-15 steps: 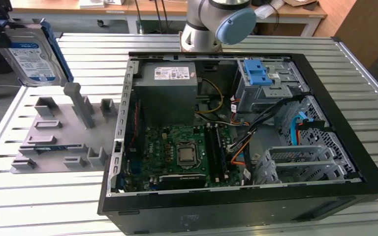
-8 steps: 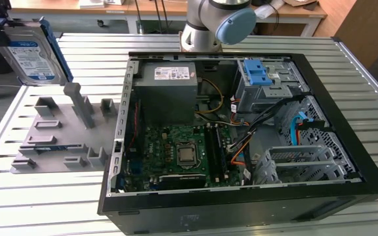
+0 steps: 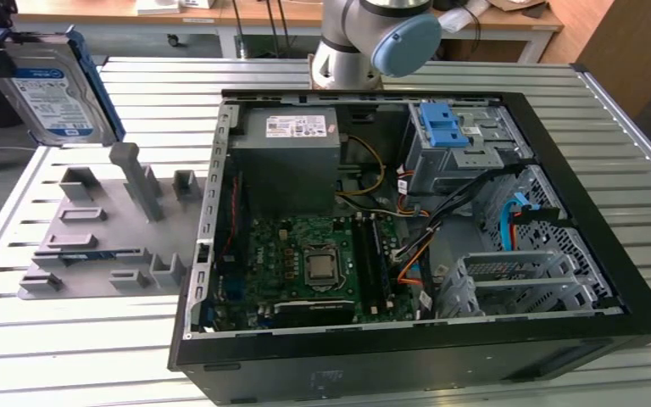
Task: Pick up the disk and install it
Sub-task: 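Pick up the disk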
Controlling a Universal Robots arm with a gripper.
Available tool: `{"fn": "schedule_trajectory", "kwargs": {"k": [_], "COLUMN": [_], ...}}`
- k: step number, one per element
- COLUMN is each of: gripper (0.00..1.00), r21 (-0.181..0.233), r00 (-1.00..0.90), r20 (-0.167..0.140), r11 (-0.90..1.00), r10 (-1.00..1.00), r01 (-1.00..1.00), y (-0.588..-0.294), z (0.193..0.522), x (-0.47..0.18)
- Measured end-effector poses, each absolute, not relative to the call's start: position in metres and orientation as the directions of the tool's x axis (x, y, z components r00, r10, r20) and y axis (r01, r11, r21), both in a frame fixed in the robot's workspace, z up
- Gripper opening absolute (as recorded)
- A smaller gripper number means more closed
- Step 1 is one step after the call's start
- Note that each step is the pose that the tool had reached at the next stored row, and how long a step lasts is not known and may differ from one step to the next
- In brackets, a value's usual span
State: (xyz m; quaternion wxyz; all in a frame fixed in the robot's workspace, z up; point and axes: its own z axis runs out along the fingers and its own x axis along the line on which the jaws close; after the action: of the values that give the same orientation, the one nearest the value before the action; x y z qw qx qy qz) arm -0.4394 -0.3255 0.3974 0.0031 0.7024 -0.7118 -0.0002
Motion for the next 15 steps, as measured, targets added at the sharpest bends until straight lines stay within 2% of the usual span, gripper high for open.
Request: {"fn": "schedule_trajectory", "kwargs": {"k": [15], "gripper": [0.36], "r21": [0.005], "r00": [-0.013], "r20": [0.004], "r11": [0.013], "r10": [-1.000], "r01": [-1.000], "y": [-0.3256], "z": [0.4029], "x": [-0.4394]}}
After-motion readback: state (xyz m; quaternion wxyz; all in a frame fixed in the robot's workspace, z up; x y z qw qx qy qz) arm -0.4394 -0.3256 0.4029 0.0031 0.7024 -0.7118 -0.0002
